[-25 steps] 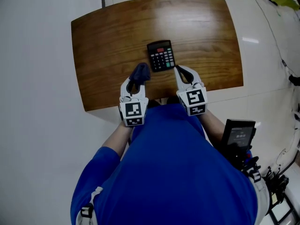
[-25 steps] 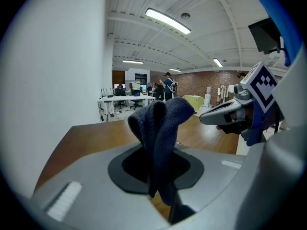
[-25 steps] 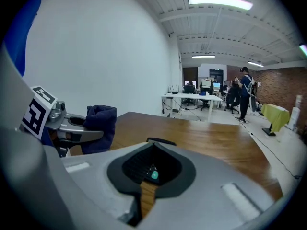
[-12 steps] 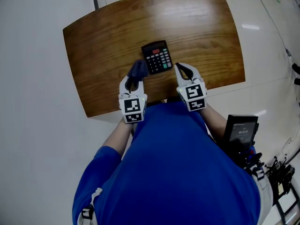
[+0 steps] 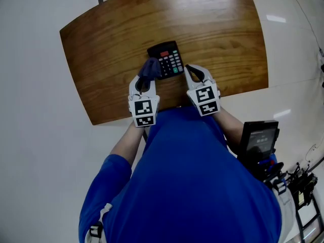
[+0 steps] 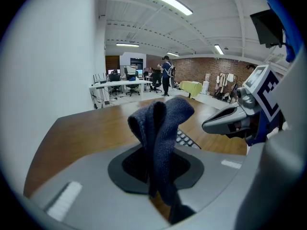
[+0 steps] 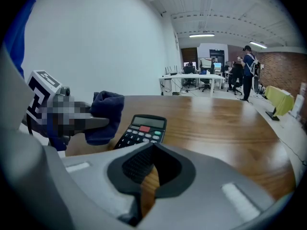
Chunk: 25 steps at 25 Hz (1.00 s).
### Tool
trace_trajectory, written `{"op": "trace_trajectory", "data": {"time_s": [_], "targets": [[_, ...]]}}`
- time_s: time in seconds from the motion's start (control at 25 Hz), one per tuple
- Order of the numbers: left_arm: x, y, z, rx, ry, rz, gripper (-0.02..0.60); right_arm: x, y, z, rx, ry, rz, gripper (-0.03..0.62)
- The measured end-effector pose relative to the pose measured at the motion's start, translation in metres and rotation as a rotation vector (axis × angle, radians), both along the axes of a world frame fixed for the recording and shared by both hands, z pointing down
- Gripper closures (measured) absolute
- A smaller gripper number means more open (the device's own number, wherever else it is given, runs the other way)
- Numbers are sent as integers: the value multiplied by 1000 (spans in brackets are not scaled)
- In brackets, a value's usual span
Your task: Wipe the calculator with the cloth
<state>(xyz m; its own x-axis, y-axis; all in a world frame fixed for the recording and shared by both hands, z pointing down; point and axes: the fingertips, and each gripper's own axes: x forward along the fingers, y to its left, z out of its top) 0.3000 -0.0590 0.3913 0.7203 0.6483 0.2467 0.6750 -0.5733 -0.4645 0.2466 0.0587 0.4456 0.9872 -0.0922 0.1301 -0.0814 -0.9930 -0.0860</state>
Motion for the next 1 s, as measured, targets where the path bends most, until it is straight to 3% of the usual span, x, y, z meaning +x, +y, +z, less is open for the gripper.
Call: {"op": "trace_trajectory", "data": {"time_s": [0.24, 0.48, 0.6, 0.84, 1.0], "targets": [[-4, 9, -1, 29, 28, 17, 517, -2, -10, 2, -14, -7, -23, 591], [-16, 45, -4, 260, 172, 94, 517, -4, -14, 5, -7, -15, -33, 591], [-20, 65, 6, 357, 199, 125, 517, -6, -17, 9, 5, -19, -36, 591], [-12, 87, 20, 483, 224, 127, 517, -6, -27, 12, 6, -30, -61, 591], [-6, 104, 16, 504, 258, 153, 517, 0, -18, 4, -19, -26, -51, 591]]}}
